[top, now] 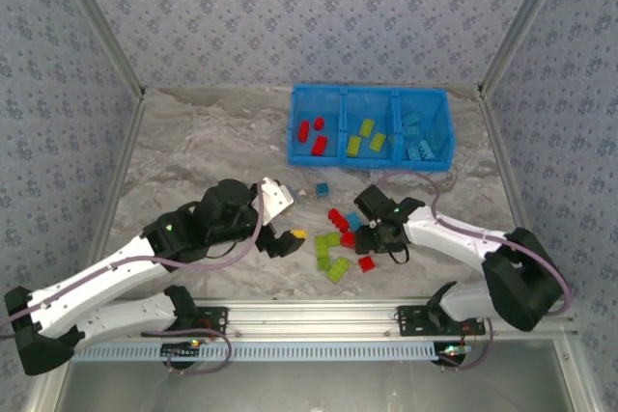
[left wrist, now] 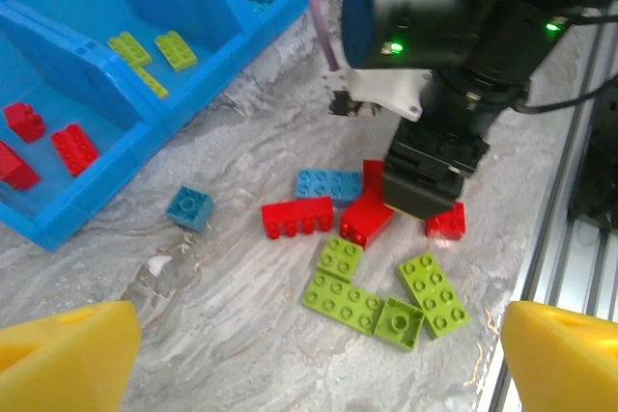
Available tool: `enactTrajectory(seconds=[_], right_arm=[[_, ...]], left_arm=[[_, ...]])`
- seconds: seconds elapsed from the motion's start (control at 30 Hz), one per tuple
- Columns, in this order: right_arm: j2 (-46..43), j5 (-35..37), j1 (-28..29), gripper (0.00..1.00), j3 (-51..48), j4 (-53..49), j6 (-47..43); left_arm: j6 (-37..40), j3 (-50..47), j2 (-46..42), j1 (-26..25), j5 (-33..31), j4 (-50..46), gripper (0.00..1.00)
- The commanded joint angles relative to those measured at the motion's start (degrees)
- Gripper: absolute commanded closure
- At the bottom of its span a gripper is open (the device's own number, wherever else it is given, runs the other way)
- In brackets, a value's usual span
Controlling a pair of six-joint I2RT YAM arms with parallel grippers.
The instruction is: Sort the legos into containers by color
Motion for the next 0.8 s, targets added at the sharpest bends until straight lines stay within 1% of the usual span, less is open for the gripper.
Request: enactTrajectory(seconds=[0.0,0.13,0.2,0.27,0.37,0.47,0.57,0.6,0.67,0.7,0.77], right_arm=[[3.29,0.83,-0.39,0.46,0.85,3.32,-2.06],[5.91,3.33,-0.48,0.6,2.11,2.08,-0.96],[5.52,3.81,-0.25,0.66,2.41,1.13,-0.39],[3.41,4.45,0.45,0.7,2.83,-0.5,0.16],[-1.96,7.2,1.71,0.73,5.27,-4.92,1.21],[-6.74,11.46,4.53,0.73,11.23,-9.05,0.65],[-5.84,13.1,7.12,0.73,19.39,-9.75,-2.7],[-3.86,13.52,7.63,0.73,24.05,-9.75,-4.48],[0.99,14.27,7.61,0.73,31.83,-8.95,-7.39],[3.55,14.78,7.27,0.73,35.12,-8.46,-8.49],[11.03,14.92,6.41,0.73,42.94,-7.69,-11.37]], left_arm=[[4.53,-1.07,-1.36,-0.28,3.95,-1.74,0.01],[7.77,-2.22,-1.44,-0.29,5.51,-3.88,0.01],[8.66,-3.14,-1.86,-0.38,5.69,-3.05,0.01],[9.3,-4.01,-2.65,-0.38,6.64,-1.24,0.01],[9.7,-6.04,-4.67,-0.38,9.22,2.66,0.01],[9.21,-8.3,-7.07,-0.54,10.66,7.51,0.01],[8.76,-8.93,-7.52,-1.23,10.29,10.72,0.01],[7.98,-8.89,-7.45,-1.47,9.49,11.78,0.01],[4.16,-8.5,-7.05,-1.7,5.63,14.41,0.01],[1.56,-8.23,-6.87,-1.7,2.84,15.5,0.01],[-4.93,-6.42,-5.81,-1.67,-5.49,15.22,0.01]])
